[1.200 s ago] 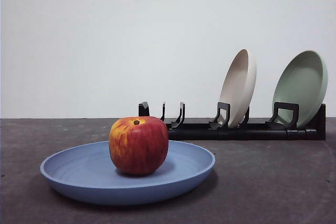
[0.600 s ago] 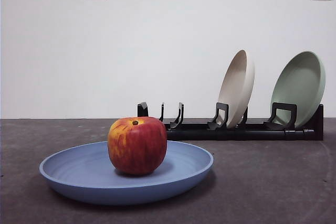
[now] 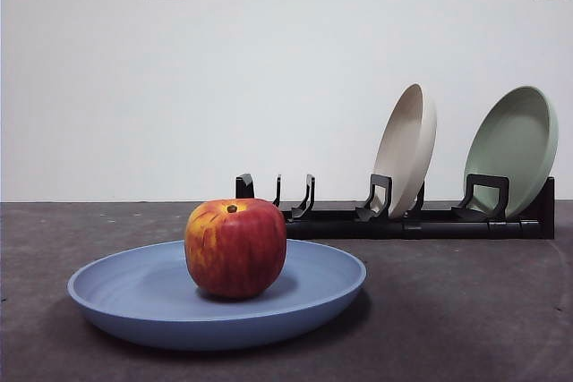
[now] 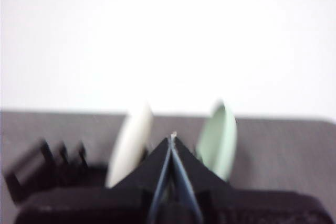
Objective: Take the blue plate from the plate rack,put the plate on the table,take the apple from the table,put the apple in the plate
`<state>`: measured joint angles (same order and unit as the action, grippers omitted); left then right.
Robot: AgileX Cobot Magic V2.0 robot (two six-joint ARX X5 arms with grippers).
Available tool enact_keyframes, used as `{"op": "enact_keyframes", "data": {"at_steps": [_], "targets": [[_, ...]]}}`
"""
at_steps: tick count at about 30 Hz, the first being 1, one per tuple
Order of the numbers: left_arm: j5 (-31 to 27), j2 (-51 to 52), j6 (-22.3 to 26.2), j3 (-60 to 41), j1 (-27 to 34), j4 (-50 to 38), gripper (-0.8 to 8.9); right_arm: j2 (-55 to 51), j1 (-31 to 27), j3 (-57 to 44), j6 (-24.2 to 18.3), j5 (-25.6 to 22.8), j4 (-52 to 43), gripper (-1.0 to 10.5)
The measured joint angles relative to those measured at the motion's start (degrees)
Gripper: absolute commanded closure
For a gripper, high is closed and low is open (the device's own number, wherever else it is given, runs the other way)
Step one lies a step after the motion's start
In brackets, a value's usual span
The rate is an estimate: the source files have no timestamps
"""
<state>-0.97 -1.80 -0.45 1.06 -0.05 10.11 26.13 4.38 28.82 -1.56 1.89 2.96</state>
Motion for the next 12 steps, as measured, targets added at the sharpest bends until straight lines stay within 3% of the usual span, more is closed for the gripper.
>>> {"op": "enact_keyframes", "data": {"at_steps": [5,12], "targets": [[0.0,-0.1,0.0,0.0,0.0,0.0,8.15,-8.7,-1.4,-15.1,-0.5,-4.5,0.4,9.5],[0.0,-0.1,0.0,0.0,0.0,0.0,8.15,-18.9,-1.4,-27.3,-0.3,-4.6,0.5,9.5]]}}
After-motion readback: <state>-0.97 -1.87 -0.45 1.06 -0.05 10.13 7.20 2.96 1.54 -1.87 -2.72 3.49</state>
